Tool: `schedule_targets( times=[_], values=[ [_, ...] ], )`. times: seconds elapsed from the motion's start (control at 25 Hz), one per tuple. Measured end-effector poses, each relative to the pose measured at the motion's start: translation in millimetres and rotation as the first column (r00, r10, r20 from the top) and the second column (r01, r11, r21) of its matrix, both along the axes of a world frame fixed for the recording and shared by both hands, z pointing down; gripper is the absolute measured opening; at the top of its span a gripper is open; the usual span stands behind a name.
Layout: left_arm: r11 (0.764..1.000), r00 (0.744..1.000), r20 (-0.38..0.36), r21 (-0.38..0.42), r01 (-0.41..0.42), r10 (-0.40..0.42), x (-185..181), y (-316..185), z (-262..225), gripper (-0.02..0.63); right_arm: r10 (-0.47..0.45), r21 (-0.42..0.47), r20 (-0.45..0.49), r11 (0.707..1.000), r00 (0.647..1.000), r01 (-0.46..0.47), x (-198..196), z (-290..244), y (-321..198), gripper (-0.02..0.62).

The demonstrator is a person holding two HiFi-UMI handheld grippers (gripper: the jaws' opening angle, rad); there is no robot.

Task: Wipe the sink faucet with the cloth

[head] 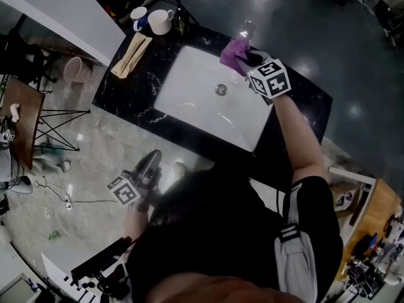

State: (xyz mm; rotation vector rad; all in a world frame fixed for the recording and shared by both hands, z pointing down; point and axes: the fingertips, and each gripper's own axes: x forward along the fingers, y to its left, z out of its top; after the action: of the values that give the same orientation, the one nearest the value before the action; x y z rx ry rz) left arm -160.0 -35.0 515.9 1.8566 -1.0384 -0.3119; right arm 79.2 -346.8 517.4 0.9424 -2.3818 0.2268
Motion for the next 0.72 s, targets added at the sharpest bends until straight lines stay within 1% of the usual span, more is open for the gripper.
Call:
schedule_targets(
  times=[0.08,0.16,0.24,0.32,0.4,0.52,0.6,0.72],
  values=[
    [1.000,1.000,0.008,0.003,0.021,-0.021,1,-1,2,0.000,0.046,-0.016,0.034,0.999,0.998,-0.045,12,5,-23,0.087],
    [0.999,0.999,0.012,0.002,0.043,-0.043,-1,-1,2,0.000,0.083,-0.016,0.042,0.996,0.996,-0.083,23,5,-45,0.087],
    [0.998,0.998,0.011,-0.001,0.064,-0.064,-5,-1,2,0.000,0.075,0.004,0.034,0.997,0.997,-0.076,26,3,-59,0.085],
    [0.997,0.997,0.007,-0.003,0.078,-0.078,-8,1,1,0.000,0.060,0.026,0.022,0.998,0.998,-0.061,25,0,-59,0.084],
    [0.997,0.997,0.001,-0.001,0.077,-0.077,-9,3,0,0.000,0.083,0.021,0.039,0.996,0.996,-0.084,25,-2,-57,0.084],
    [0.999,0.999,-0.009,0.009,0.051,-0.051,-4,1,-1,0.000,0.111,-0.029,0.087,0.994,0.990,-0.108,19,-1,-45,0.083],
    [1.000,1.000,-0.014,0.010,0.025,-0.025,-1,1,-5,0.000,0.086,-0.048,0.104,0.996,0.991,-0.082,8,-5,-23,0.083],
    [1.000,1.000,-0.024,0.014,-0.004,0.004,2,-2,-6,0.000,0.004,-0.042,0.097,0.999,0.995,0.000,-13,-7,22,0.084]
  ],
)
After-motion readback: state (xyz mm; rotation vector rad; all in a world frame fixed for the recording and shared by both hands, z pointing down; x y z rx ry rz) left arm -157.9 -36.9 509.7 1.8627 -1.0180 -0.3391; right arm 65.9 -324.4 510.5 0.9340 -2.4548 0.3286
